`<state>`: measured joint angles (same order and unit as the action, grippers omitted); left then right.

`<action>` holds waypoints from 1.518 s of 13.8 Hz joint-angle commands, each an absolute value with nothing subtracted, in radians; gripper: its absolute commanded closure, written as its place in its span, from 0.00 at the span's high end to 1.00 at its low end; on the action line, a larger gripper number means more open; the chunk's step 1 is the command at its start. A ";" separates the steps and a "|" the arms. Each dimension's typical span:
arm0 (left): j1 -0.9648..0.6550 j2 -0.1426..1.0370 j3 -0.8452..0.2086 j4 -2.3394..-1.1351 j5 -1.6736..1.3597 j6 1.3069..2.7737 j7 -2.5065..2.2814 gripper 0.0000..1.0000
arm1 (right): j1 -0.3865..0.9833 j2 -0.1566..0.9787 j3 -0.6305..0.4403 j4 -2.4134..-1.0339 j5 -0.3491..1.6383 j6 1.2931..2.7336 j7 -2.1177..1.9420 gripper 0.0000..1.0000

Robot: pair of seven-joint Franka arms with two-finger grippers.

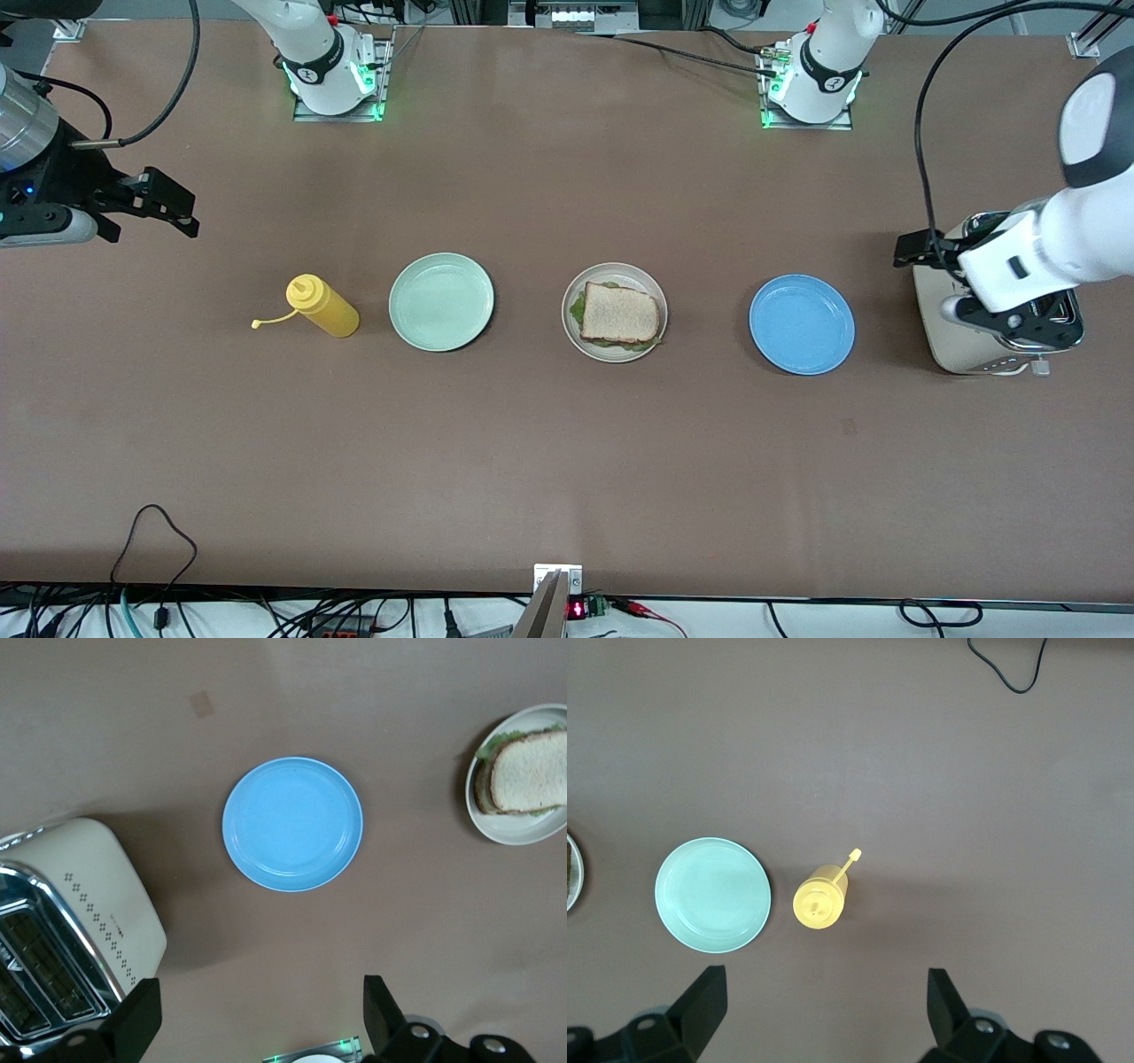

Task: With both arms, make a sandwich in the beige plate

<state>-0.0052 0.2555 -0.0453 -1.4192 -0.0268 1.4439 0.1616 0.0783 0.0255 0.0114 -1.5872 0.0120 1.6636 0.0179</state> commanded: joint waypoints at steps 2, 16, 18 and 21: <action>-0.071 0.034 0.051 -1.682 -0.032 1.671 0.155 1.00 | 0.077 0.043 0.008 -1.563 0.037 1.661 0.014 1.00; -0.038 -0.038 0.043 -1.681 0.028 1.618 0.173 1.00 | 0.077 0.051 0.008 -1.563 0.038 1.661 0.012 1.00; -0.038 -0.038 0.041 -1.680 0.028 1.617 0.111 1.00 | 0.077 0.052 0.008 -1.563 0.038 1.661 0.012 1.00; -0.038 -0.038 0.040 -1.674 0.028 1.614 0.117 1.00 | 0.077 0.052 0.008 -1.563 0.038 1.663 0.012 1.00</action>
<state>-0.0419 -0.0104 0.0448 -1.6582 0.0231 1.6243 0.1288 0.0782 0.0442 0.0100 -1.5832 0.0204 1.6664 0.0179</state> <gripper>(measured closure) 0.000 0.000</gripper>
